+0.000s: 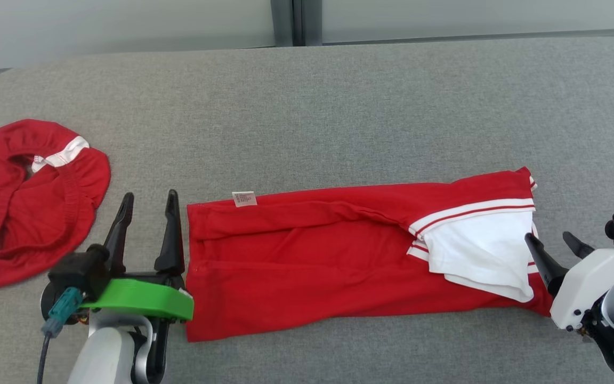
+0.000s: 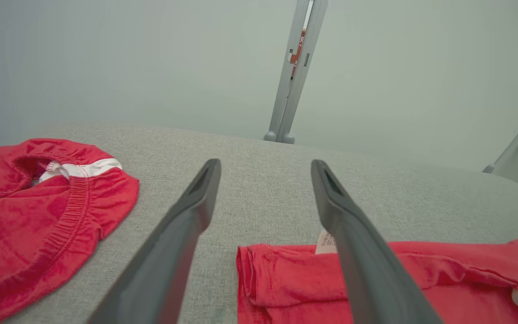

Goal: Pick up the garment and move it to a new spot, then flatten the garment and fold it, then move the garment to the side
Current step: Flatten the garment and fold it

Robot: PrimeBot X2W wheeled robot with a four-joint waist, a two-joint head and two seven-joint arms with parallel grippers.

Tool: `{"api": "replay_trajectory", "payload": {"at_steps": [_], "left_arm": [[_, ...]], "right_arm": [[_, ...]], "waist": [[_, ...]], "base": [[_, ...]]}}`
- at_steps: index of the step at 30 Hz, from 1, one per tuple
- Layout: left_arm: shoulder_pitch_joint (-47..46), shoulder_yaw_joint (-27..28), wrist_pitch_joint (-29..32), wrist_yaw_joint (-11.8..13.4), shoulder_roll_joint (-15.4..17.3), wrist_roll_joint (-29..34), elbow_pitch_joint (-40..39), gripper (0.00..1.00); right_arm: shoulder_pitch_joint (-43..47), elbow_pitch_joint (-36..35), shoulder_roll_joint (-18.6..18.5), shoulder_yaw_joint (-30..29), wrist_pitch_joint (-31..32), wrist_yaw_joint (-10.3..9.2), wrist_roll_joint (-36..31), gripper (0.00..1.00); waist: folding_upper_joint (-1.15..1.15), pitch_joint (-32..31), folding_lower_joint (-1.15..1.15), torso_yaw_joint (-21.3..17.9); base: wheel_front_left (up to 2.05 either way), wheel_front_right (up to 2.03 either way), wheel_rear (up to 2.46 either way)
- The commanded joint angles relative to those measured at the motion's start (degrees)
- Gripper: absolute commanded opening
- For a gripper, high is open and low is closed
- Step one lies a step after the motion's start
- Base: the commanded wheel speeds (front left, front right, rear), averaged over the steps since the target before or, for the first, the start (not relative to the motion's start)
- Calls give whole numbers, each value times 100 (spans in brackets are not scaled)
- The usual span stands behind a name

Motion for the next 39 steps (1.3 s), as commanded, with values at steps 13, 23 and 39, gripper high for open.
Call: {"api": "replay_trajectory", "payload": {"at_steps": [13,23,39], "left_arm": [[678,1002,-17,-497,-460,839,-383,100],[533,991,-17,-527,-469,726,-408,100],[609,1039,-18,-530,-468,850,-447,100]], "right_arm": [[-663,1256,627,-755,301,-6,-541,100],[-1124,2099,663,-706,331,-6,-627,100],[-1123,2097,245,-901,-57,-12,-813,0]], "waist": [[0,9,0,261],[0,266,0,432],[0,172,0,271]], "base": [[0,0,0],[0,0,0],[0,0,0]]}}
